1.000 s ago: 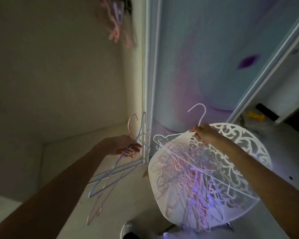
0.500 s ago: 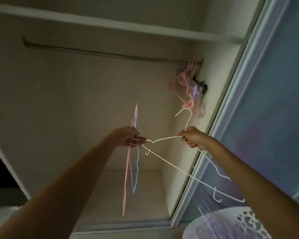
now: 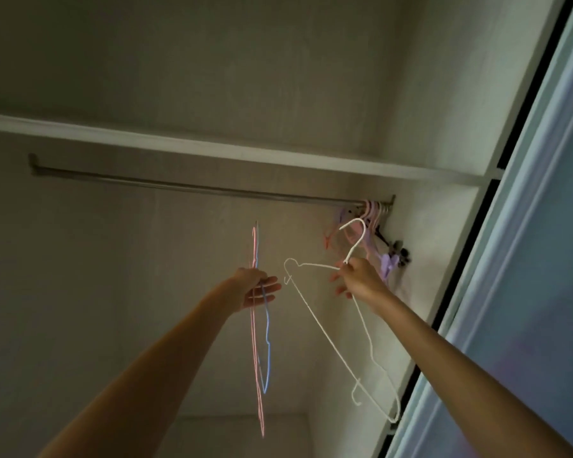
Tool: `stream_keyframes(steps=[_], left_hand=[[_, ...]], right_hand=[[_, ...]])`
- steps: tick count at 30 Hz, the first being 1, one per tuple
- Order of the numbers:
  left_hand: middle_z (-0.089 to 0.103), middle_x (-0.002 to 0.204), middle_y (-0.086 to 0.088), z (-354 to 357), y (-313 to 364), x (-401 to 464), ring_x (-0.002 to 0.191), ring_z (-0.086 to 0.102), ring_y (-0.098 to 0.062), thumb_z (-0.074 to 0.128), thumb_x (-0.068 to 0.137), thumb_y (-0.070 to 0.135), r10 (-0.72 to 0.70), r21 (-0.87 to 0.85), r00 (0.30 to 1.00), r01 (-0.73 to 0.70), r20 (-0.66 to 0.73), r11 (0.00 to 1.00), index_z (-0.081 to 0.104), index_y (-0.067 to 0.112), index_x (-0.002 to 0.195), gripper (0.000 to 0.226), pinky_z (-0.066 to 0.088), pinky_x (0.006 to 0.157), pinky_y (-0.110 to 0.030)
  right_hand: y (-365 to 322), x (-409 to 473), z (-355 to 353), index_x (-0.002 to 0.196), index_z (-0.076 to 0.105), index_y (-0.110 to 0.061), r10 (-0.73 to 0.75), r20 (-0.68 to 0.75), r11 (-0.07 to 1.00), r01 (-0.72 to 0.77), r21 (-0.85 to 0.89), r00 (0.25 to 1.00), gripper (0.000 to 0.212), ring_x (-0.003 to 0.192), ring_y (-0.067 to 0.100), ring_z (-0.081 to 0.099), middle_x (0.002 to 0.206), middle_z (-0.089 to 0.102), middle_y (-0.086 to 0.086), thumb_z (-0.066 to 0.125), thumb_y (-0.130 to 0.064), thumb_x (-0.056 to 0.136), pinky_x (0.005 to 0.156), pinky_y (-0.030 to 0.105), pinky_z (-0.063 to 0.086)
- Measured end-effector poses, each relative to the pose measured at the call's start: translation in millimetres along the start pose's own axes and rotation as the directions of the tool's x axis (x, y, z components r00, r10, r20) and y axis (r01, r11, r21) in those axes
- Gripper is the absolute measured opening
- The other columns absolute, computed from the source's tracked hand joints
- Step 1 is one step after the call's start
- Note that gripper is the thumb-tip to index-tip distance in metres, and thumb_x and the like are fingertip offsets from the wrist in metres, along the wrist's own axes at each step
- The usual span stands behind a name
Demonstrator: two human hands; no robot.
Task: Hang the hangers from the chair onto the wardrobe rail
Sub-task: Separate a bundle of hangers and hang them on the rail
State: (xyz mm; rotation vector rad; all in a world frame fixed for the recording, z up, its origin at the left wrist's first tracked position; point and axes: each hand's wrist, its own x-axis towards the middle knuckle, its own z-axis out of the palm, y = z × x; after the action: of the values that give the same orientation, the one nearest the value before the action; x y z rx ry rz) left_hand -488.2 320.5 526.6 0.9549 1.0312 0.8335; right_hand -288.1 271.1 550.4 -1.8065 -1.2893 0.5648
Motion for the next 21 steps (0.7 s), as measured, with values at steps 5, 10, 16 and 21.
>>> stream_keyframes(steps=[5,10,16,21], left_hand=[[0.066,0.046,0.000,12.7,15.5,41.6,0.041,0.064,-0.009,0.042,0.097,0.002,-0.008,-0.024,1.000,0.008,0.000,1.000,0.050,0.003,0.091,0.009,0.053,0.041,-0.024],[0.069,0.052,0.000,18.4,30.7,81.7,0.046,0.067,-0.010,0.043,0.096,0.004,-0.026,-0.030,1.000,0.026,0.001,0.999,0.051,0.004,0.092,0.008,0.056,0.048,-0.025],[0.067,0.077,-0.004,24.4,30.0,117.0,0.044,0.066,-0.009,0.043,0.097,0.006,-0.036,-0.022,0.998,0.035,-0.053,0.999,0.049,0.002,0.108,0.013,0.055,0.047,-0.023],[0.065,0.083,-0.006,21.4,31.4,131.2,0.056,0.069,-0.012,0.042,0.097,0.005,-0.053,-0.016,0.998,0.052,-0.041,0.999,0.049,0.003,0.110,0.015,0.056,0.057,-0.027]], right_hand=[[-9.2,61.3,-9.3,0.117,0.049,-0.002,-0.079,-0.012,0.990,0.077,-0.121,0.997,0.027,0.029,0.001,0.053,0.100,0.068,0.011,0.031,-0.010,0.099,0.031,0.013,0.037],[-24.4,132.8,-12.7,0.103,0.063,0.002,-0.111,-0.002,0.972,0.108,-0.207,0.994,0.023,0.064,0.023,0.068,0.085,0.069,0.006,0.044,-0.006,0.092,0.075,0.038,0.057],[-22.7,185.5,3.2,0.114,0.054,0.005,-0.067,0.064,0.967,0.081,-0.241,0.996,0.025,0.075,0.032,0.068,0.104,0.069,0.018,0.048,-0.001,0.090,0.062,0.036,0.054],[-3.1,199.2,19.8,0.110,0.055,-0.001,-0.023,0.113,0.953,0.056,-0.297,0.993,0.020,0.074,0.029,0.071,0.100,0.071,0.014,0.045,-0.005,0.092,0.061,0.033,0.052]])
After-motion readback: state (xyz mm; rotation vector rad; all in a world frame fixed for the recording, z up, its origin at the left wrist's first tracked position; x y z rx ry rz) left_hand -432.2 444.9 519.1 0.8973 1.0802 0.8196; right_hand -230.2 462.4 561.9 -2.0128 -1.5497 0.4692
